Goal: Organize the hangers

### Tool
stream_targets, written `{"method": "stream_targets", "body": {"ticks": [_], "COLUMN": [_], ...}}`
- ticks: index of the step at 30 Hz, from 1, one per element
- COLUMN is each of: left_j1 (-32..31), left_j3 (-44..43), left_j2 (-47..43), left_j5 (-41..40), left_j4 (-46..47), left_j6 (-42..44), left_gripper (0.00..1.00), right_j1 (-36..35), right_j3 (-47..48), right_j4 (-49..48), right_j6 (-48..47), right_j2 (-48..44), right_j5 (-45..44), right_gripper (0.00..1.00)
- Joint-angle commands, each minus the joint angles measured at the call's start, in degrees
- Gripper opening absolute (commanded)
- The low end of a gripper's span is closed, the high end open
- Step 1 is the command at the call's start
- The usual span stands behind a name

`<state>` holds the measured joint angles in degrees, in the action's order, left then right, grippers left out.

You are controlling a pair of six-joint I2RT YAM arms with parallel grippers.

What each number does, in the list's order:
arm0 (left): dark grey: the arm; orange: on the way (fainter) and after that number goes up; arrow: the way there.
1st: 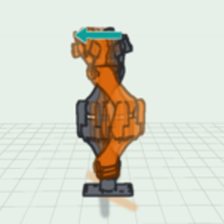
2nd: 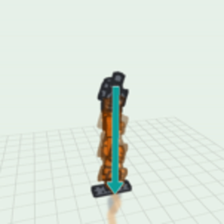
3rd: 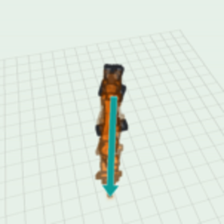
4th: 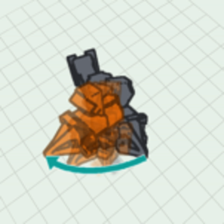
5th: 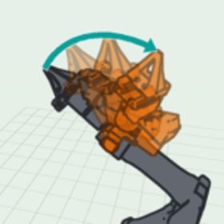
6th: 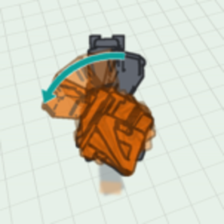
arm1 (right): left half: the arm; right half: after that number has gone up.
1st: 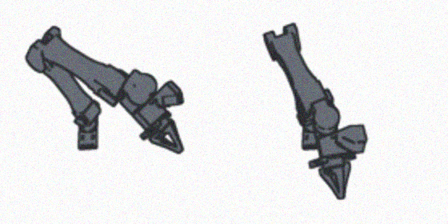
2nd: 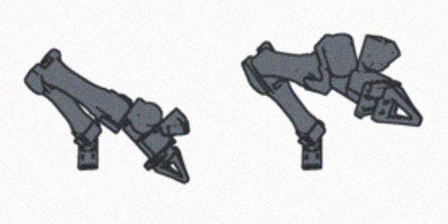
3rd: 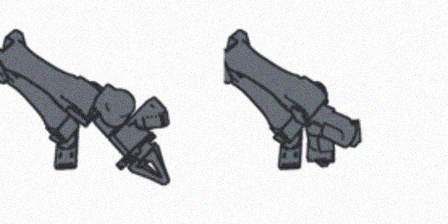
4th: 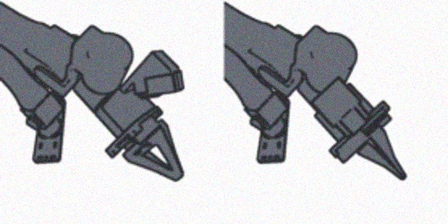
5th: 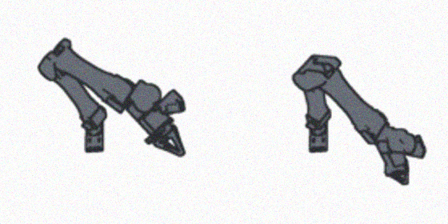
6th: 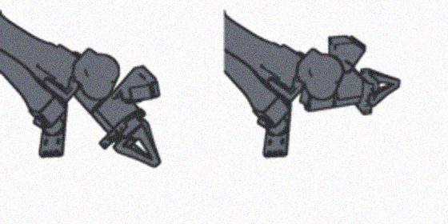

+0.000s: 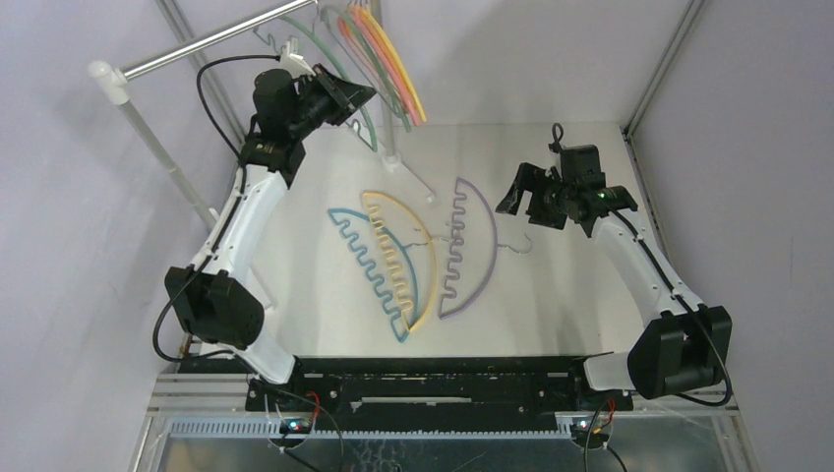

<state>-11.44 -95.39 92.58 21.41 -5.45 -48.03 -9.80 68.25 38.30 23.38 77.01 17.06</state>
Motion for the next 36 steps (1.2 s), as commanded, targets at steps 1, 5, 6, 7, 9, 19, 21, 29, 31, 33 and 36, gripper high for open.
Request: {"method": "stream_targets", "body": {"ticks": [1,5,6,7,9,19,21,29,31,33,36], "left_j1": [0.2,0.3,0.3,0.3,0.3,0.6,0.7,1.0,1.0,1.0,1.0], "left_j3": [-0.2,0.7,0.9,0.8,0.5,6.7,9.0,16.6,18.5,20.2,21.8], "left_j2": [-1.8,-5.3,-6.3,-7.2,-8.6,-17.6,-20.7,-30.4,-32.0,-33.2,-34.7], "left_j5": [2.6,3.2,3.1,3.1,2.7,1.9,2.4,2.1,2.3,3.0,4.1], "left_j4": [-2.6,-4.0,-4.3,-4.9,-6.2,-11.3,-11.4,-14.8,-15.1,-15.1,-15.1], "left_j6": [1.6,5.3,6.4,7.5,8.8,13.9,14.3,17.5,17.8,17.7,17.6], "left_gripper": [0.14,0.56,0.73,0.9,0.99,1.0,1.0,0.99,1.0,0.99,0.99], "right_j1": [0.3,0.3,0.3,0.3,0.2,-1.5,-2.5,-7.6,-9.7,-11.1,-12.0], "right_j3": [0.3,0.3,0.3,0.2,-0.2,-0.7,-0.7,-0.6,-0.6,-0.7,-1.4], "right_j4": [-1.7,-0.7,-0.7,-0.8,-1.3,1.2,1.2,0.1,-0.4,-0.9,-2.0], "right_j6": [0.4,0.9,0.9,0.9,0.9,0.2,0.1,4.0,4.5,5.5,7.2], "right_j2": [0.8,2.3,2.5,2.6,2.6,4.7,6.1,16.6,18.7,20.6,23.3], "right_j5": [0.8,0.6,0.7,0.8,0.9,-2.5,-3.9,-9.0,-11.2,-13.7,-16.6], "right_gripper": [0.96,0.95,0.96,0.95,0.95,0.94,0.92,0.75,0.74,0.74,0.71]}}
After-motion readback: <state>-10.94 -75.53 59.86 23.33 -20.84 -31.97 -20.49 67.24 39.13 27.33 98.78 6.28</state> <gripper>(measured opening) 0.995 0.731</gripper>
